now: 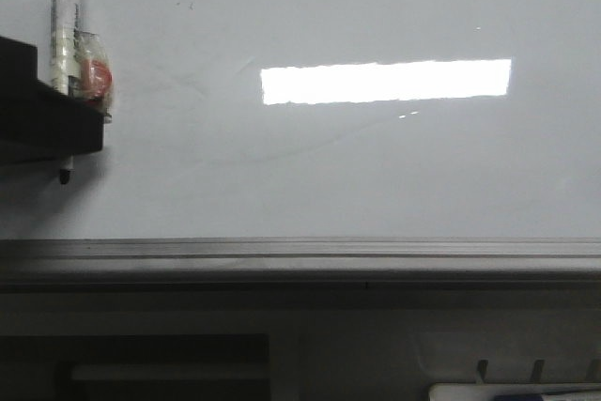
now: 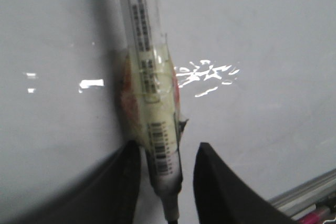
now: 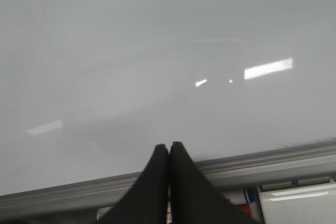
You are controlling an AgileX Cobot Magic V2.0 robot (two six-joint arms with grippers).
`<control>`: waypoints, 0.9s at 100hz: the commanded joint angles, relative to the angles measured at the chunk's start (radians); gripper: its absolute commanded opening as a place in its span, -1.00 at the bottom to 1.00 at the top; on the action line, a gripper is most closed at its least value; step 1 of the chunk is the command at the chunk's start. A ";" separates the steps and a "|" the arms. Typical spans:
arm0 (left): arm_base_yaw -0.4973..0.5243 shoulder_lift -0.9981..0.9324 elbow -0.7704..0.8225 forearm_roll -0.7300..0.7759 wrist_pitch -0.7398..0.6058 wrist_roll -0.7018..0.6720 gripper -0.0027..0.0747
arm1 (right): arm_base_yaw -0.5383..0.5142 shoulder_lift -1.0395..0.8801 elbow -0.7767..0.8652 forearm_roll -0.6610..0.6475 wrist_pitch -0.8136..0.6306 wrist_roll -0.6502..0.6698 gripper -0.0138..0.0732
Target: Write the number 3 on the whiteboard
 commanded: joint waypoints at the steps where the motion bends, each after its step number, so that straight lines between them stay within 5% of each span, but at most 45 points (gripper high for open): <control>1: -0.004 0.002 -0.026 -0.011 -0.013 -0.010 -0.93 | 0.002 0.015 -0.038 0.009 -0.077 -0.002 -0.78; 27: -0.004 0.002 -0.026 0.035 -0.015 -0.010 -0.98 | 0.002 0.015 -0.038 0.108 -0.069 -0.002 -0.78; 69: -0.004 -0.051 -0.026 0.434 -0.013 -0.008 -0.98 | 0.083 0.015 -0.038 0.163 -0.071 -0.005 -0.78; 90: -0.005 -0.073 -0.026 0.647 -0.011 -0.008 -0.98 | 0.122 0.019 -0.134 0.216 0.050 -0.300 -0.57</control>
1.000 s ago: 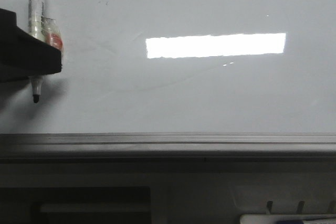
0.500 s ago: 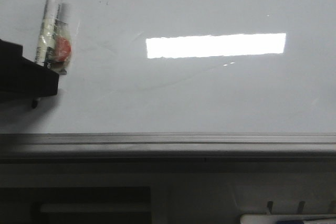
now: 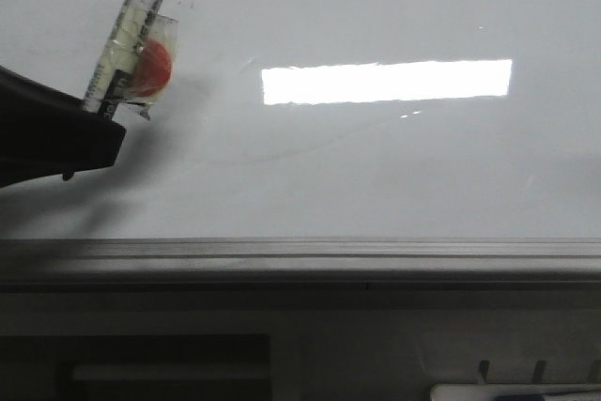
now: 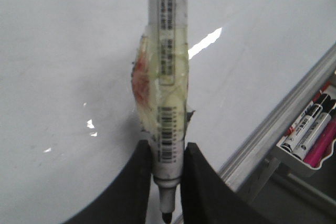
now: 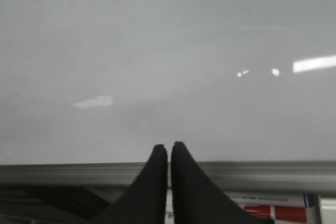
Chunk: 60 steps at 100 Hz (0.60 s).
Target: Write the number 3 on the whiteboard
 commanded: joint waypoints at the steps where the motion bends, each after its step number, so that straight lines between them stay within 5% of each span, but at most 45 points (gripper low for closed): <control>1: -0.005 -0.020 -0.025 0.072 -0.062 -0.008 -0.98 | 0.024 0.015 -0.083 0.029 -0.013 -0.151 -0.53; 22: -0.029 -0.020 -0.025 0.240 -0.067 -0.008 -0.98 | 0.102 0.048 -0.196 0.029 0.156 -0.312 0.17; 36: -0.116 -0.020 -0.048 0.350 -0.062 -0.008 -0.98 | 0.142 0.096 -0.230 0.093 0.179 -0.331 0.18; 60: -0.207 -0.005 -0.091 0.445 0.029 -0.004 -0.98 | 0.234 0.204 -0.231 0.324 0.189 -0.679 0.18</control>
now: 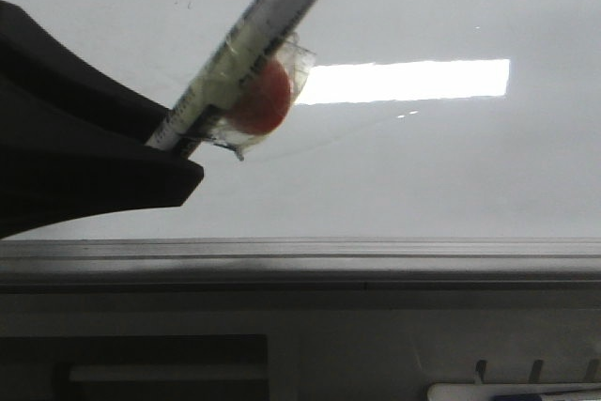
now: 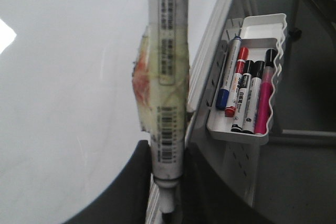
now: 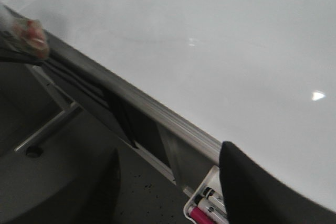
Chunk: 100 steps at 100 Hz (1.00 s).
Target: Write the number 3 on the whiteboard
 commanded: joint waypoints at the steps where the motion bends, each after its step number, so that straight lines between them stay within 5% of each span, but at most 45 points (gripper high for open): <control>1: -0.018 0.001 -0.038 0.049 -0.023 -0.004 -0.98 | 0.031 0.049 -0.035 0.127 -0.045 -0.142 0.18; 16: -0.018 0.005 -0.038 0.121 -0.023 -0.004 -0.98 | 0.081 0.116 -0.042 0.229 -0.056 -0.302 0.18; 42: -0.018 0.005 -0.038 0.186 -0.021 -0.004 -0.98 | 0.175 0.254 -0.157 0.233 -0.047 -0.396 0.18; 100: -0.018 0.005 -0.038 0.114 -0.021 -0.004 -0.98 | 0.428 0.385 -0.242 0.237 -0.179 -0.439 0.18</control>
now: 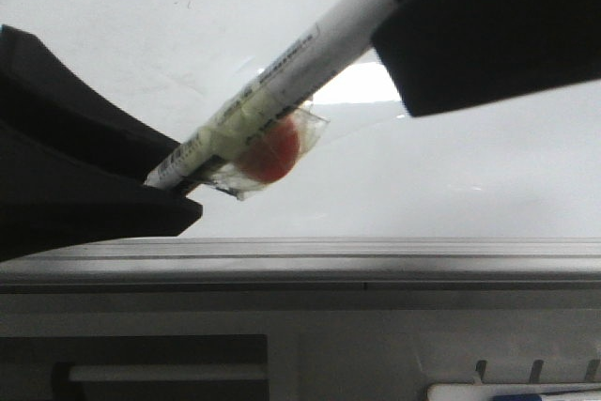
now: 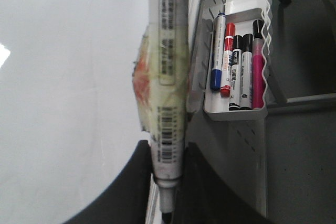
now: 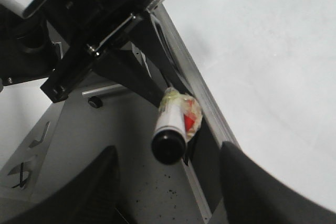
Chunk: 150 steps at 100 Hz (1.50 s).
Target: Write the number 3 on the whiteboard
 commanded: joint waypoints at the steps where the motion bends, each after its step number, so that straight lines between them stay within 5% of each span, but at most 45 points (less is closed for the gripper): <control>1: -0.008 -0.008 -0.032 -0.021 -0.052 -0.006 -0.98 | 0.018 0.016 -0.052 0.041 -0.057 -0.015 0.18; 45: -0.008 -0.008 -0.032 -0.022 -0.052 -0.006 -0.98 | 0.074 0.174 -0.138 0.037 -0.080 -0.020 0.12; 74: -0.008 -0.008 -0.032 -0.022 -0.052 -0.006 -0.98 | 0.074 0.178 -0.140 0.002 -0.058 -0.020 -0.83; 86: -0.008 -0.008 -0.032 -0.037 -0.052 -0.006 -0.97 | 0.074 0.178 -0.140 0.002 -0.060 -0.020 -0.82; 96: -0.003 -0.008 -0.032 -0.079 -0.052 -0.006 -0.76 | 0.074 0.178 -0.140 0.002 -0.055 -0.020 -0.82; 115: 0.037 -0.036 -0.032 -0.146 -0.050 -0.006 0.06 | 0.074 0.178 -0.140 0.013 -0.054 -0.020 -0.82; 150: 0.119 -0.328 -0.032 -0.324 0.087 -0.006 0.10 | 0.074 0.176 -0.169 0.013 -0.254 -0.020 -0.82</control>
